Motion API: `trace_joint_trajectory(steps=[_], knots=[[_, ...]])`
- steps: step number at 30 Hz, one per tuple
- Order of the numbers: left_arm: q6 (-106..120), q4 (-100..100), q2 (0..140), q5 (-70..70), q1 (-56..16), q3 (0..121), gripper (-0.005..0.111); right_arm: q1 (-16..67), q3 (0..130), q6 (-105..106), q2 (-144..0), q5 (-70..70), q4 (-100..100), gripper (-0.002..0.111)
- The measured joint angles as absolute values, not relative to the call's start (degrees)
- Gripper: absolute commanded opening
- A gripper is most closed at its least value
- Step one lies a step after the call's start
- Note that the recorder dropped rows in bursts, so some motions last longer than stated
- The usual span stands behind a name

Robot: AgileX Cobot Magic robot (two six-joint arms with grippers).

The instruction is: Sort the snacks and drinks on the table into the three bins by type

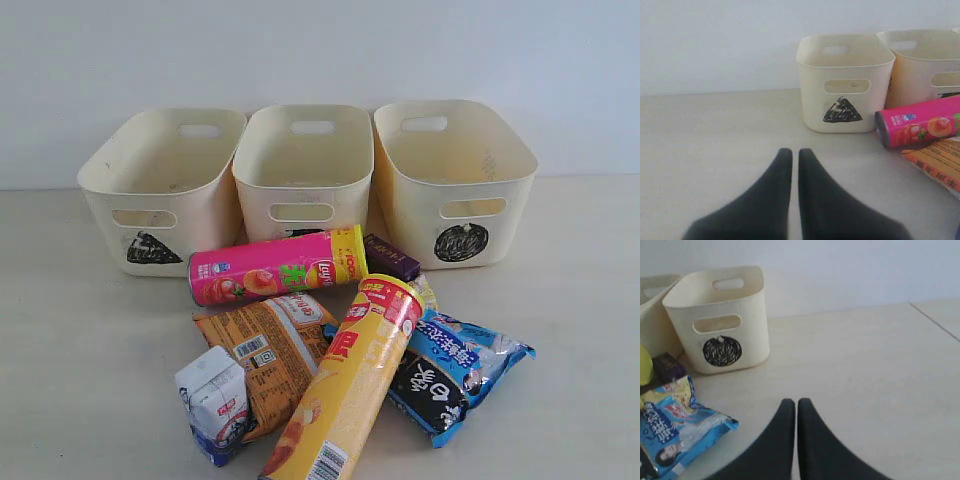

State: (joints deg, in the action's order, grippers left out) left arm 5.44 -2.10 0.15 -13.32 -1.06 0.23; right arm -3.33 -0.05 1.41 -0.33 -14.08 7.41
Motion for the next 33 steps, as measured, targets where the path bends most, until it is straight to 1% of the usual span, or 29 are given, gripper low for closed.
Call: trace_joint_trajectory(steps=[3,6,8,11,13,14,17,21,28,31,33], knots=[[5.44,-2.1,0.15,-13.32,-1.06,0.23,0.004,-3.33,-0.05,1.41,-0.33,-9.69,7.31,0.0],[5.44,-2.1,0.15,-13.32,-1.06,0.23,0.004,-3.33,-0.05,1.41,-0.33,-1.12,7.31,0.0],[5.44,-2.1,0.15,-13.32,-1.06,0.23,0.004,-3.33,-0.05,1.41,-0.33,7.23,7.31,0.0],[5.44,-2.1,0.15,-13.32,-1.06,0.23,0.004,-3.33,-0.05,0.0,-0.3,24.27,9.95,0.0],[5.44,-2.1,0.15,-13.32,-1.06,0.23,0.004,-3.33,0.06,-2.75,-0.2,31.51,14.99,0.0],[5.44,-2.1,0.15,-13.32,-1.06,0.23,0.004,-3.33,0.65,-3.76,-0.2,32.45,18.45,0.0],[5.44,-2.1,0.15,-13.32,-1.06,0.23,0.004,-3.33,4.18,-5.1,-1.96,30.29,22.9,0.0],[5.44,-2.1,0.15,-13.32,-1.06,0.23,0.004,-3.33,10.95,-5.34,-7.83,21.97,21.66,0.0],[5.44,-2.1,0.15,-13.32,-1.06,0.23,0.004,-3.33,26.69,-5.44,-26.5,5.75,21.3,0.0],[5.44,-2.1,0.15,-13.32,-1.06,0.23,0.004,-3.33,31.32,-5.44,-33.54,3.78,21.3,0.0],[5.44,-2.1,0.15,-13.32,-1.06,0.23,0.004,-3.33,33.23,-5.77,-36.76,5.13,21.3,0.0]])
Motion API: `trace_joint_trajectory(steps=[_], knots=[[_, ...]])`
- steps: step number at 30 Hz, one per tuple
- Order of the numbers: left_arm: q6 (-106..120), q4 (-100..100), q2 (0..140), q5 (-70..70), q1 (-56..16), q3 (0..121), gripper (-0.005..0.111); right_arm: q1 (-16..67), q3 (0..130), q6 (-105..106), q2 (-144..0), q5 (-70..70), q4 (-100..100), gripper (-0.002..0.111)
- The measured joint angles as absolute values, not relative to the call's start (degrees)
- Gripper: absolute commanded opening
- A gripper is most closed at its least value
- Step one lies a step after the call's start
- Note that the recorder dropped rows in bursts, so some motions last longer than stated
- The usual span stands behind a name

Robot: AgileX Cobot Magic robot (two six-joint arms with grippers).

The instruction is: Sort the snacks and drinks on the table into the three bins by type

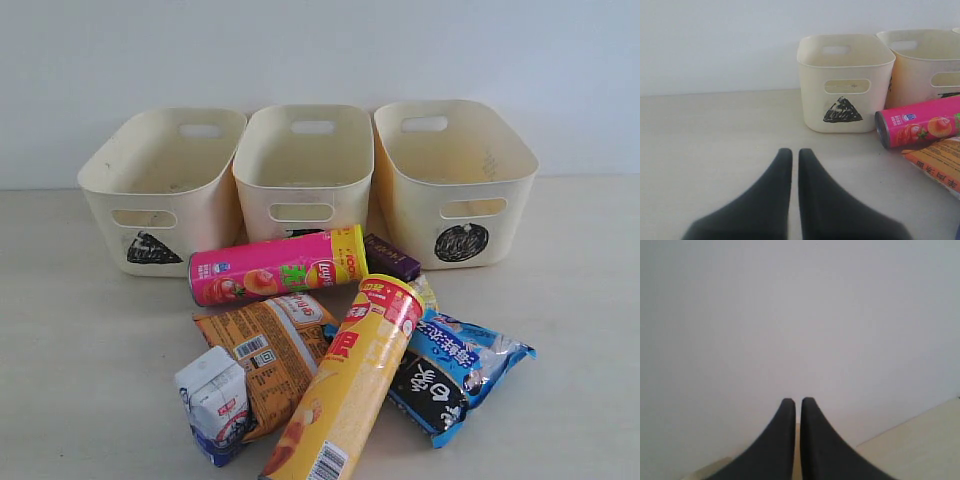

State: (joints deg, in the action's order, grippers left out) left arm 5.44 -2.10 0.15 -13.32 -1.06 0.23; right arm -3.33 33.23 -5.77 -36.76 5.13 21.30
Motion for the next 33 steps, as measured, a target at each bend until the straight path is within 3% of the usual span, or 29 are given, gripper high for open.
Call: trace_joint_trajectory(steps=[7,15,24,28,31,33], knots=[[5.44,-2.1,0.15,-13.32,-1.06,0.23,0.004,-3.33,35.96,-12.51,-42.12,4.93,21.95,0.0],[5.44,-2.1,0.15,-13.32,-1.06,0.23,0.004,-3.33,36.19,-7.48,-54.67,-18.89,22.65,0.0],[5.44,-2.1,0.15,-13.32,-1.06,0.23,0.004,-3.21,36.19,20.3,-69.64,-40.89,42.49,0.0],[5.44,-2.1,0.15,-13.32,-1.06,0.23,0.004,1.65,36.19,31.92,-73.62,-44.43,53.44,0.001],[5.44,-2.1,0.15,-13.32,-1.06,0.23,0.004,7.78,36.57,34.31,-75.82,-43.38,55.7,0.018],[5.44,-2.1,0.15,-13.32,-1.06,0.23,0.004,13.62,37.91,34.79,-78.49,-41.73,56.1,0.054]])
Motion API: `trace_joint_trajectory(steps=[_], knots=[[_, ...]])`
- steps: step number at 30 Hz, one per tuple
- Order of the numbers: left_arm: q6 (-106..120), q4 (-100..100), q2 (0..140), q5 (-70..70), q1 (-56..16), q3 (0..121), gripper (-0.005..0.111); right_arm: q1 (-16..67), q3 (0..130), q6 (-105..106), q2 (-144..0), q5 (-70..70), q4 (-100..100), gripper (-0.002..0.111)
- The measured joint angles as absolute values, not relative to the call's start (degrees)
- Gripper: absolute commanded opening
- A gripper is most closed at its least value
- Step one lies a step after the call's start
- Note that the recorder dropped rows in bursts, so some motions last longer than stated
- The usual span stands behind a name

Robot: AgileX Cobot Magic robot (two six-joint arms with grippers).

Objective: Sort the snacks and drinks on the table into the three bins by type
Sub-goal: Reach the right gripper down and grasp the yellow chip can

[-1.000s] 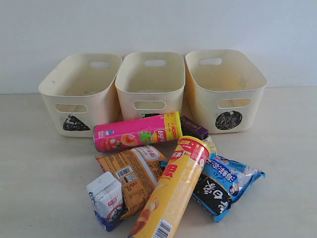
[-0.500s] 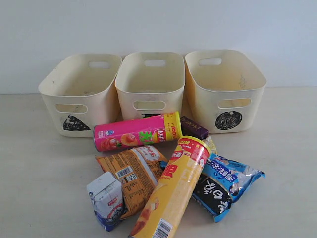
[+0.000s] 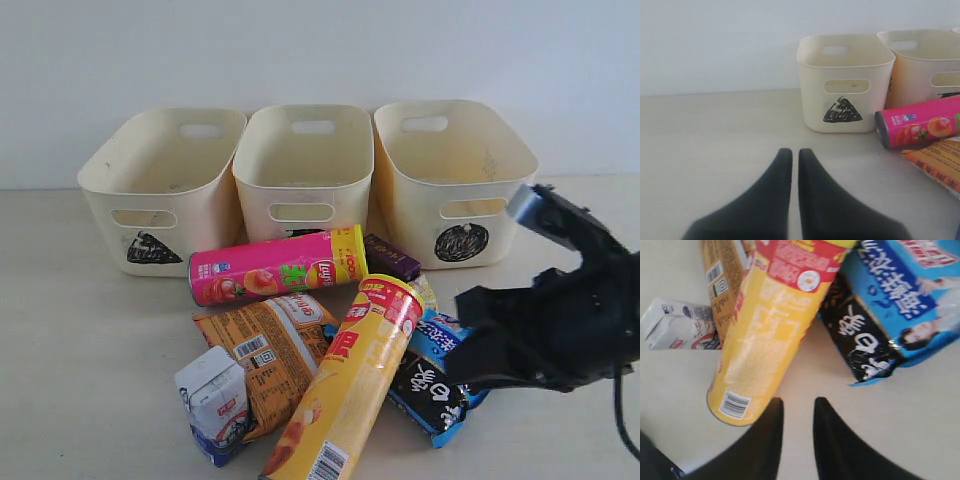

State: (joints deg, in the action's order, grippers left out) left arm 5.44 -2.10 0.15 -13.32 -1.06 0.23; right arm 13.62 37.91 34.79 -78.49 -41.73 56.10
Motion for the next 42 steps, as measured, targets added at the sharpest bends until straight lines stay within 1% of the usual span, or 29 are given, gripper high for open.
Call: trace_joint_trajectory(steps=[2,3,6,8,9,11,16,24,25,27,29,32,33,42], knots=[[5.44,-2.1,0.15,-13.32,-1.06,0.23,0.004,16.72,39.53,34.79,-80.53,-41.14,56.2,0.079],[5.44,-2.1,0.15,-13.32,-1.06,0.23,0.004,18.49,40.65,34.79,-81.99,-41.06,56.22,0.084],[5.44,-2.1,0.15,-13.32,-1.06,0.23,0.004,22.5,45.63,32.85,-86.34,-40.28,55.44,0.076],[5.44,-2.1,0.15,-13.32,-1.06,0.23,0.004,24.27,48.13,26.53,-88.49,-38.42,50.96,0.077],[5.44,-2.1,0.15,-13.32,-1.06,0.23,0.004,25.97,50.32,17.21,-90.42,-36.34,44.43,0.077],[5.44,-2.1,0.15,-13.32,-1.06,0.23,0.004,28.64,53.47,5.94,-92.54,-33.66,34.53,0.077],[5.44,-2.1,0.15,-13.32,-1.06,0.23,0.004,33.24,55.83,-7.99,-95.45,-26.39,26.49,0.077],[5.44,-2.1,0.15,-13.32,-1.06,0.23,0.004,33.95,55.92,-14.53,-102.53,-23.63,26.56,0.076],[5.44,-2.1,0.15,-13.32,-1.06,0.23,0.004,34.07,55.92,-14.67,-102.66,-23.05,26.64,0.075],[5.44,-2.1,0.15,-13.32,-1.06,0.23,0.004,34.47,55.92,-14.67,-102.66,-22.53,26.78,0.061],[5.44,-2.1,0.15,-13.32,-1.06,0.23,0.004,34.71,55.92,-14.67,-102.66,-22.41,26.99,0.042],[5.44,-2.1,0.15,-13.32,-1.06,0.23,0.004,34.82,55.92,-14.67,-102.66,-23.31,27.04,0.005],[5.44,-2.1,0.15,-13.32,-1.06,0.23,0.004,34.82,55.92,-14.34,-102.53,-23.34,26.93,0.0],[5.44,-2.1,0.15,-13.32,-1.06,0.23,0.004,34.82,55.92,-9.47,-93.45,-22.45,26.49,0.0]])
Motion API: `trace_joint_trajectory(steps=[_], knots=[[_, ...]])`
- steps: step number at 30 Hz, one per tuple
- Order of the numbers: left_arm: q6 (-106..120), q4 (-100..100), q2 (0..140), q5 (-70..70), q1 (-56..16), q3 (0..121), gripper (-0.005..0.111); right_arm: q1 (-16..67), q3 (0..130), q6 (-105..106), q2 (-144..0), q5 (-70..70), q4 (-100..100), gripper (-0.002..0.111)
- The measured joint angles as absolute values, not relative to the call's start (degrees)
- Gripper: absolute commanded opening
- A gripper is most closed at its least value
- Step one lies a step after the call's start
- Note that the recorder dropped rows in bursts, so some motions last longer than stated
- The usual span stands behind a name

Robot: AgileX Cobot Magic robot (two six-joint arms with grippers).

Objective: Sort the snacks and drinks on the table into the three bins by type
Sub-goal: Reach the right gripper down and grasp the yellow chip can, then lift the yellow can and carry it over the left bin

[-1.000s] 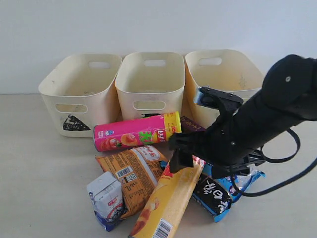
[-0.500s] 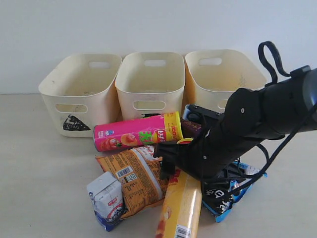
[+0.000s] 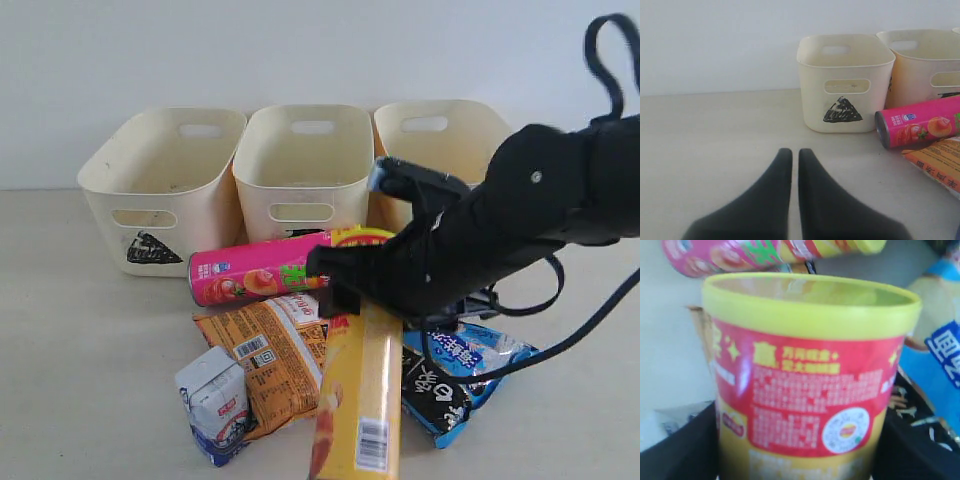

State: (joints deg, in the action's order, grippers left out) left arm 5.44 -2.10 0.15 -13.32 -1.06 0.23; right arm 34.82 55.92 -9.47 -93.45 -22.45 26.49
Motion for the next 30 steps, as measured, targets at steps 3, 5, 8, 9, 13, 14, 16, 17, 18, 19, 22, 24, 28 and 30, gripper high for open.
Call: trace_joint_trajectory(steps=[3,5,8,9,13,14,16,17,18,19,22,24,28,30], knots=[[5.44,-2.1,0.15,-13.32,-1.06,0.23,0.004,34.82,55.92,-9.12,-88.8,-18.26,26.39,0.0],[5.44,-2.1,0.15,-13.32,-1.06,0.23,0.004,34.82,56.41,-9.12,-86.27,-15.01,26.39,0.0],[5.44,-2.1,0.15,-13.32,-1.06,0.23,0.004,34.82,59.95,-9.02,-84.27,-11.32,26.39,0.0],[5.44,-2.1,0.15,-13.32,-1.06,0.23,0.004,35.04,61.91,-9.02,-84.19,-10.37,26.39,0.0],[5.44,-2.1,0.15,-13.32,-1.06,0.23,0.004,37.59,70.18,-6.6,-86.74,-3.95,26.39,0.0],[5.44,-2.1,0.15,-13.32,-1.06,0.23,0.004,38.45,72.33,-5.53,-88.14,-1.78,26.39,0.0],[5.44,-2.1,0.15,-13.32,-1.06,0.23,0.004,39.91,76.37,-3.39,-91.42,2.08,26.39,0.0],[5.44,-2.1,0.15,-13.32,-1.06,0.23,0.004,40.63,78.28,-2.44,-93.56,4.09,26.39,0.0],[5.44,-2.1,0.15,-13.32,-1.06,0.23,0.004,41.26,80.17,-1.39,-95.89,6.07,26.39,0.0],[5.44,-2.1,0.15,-13.32,-1.06,0.23,0.004,41.75,81.66,-0.68,-97.85,7.96,26.39,0.0],[5.44,-2.1,0.15,-13.32,-1.06,0.23,0.004,42.73,87.18,1.05,-105.07,12.4,25.77,0.0],[5.44,-2.1,0.15,-13.32,-1.06,0.23,0.004,42.82,91.77,1.4,-110.19,14.25,25.42,0.0],[5.44,-2.1,0.15,-13.32,-1.06,0.23,0.004,42.82,102.05,1.43,-119.34,15.72,25.2,0.0],[5.44,-2.1,0.15,-13.32,-1.06,0.23,0.004,42.82,107.92,1.53,-123.72,15.94,25.2,0.0]])
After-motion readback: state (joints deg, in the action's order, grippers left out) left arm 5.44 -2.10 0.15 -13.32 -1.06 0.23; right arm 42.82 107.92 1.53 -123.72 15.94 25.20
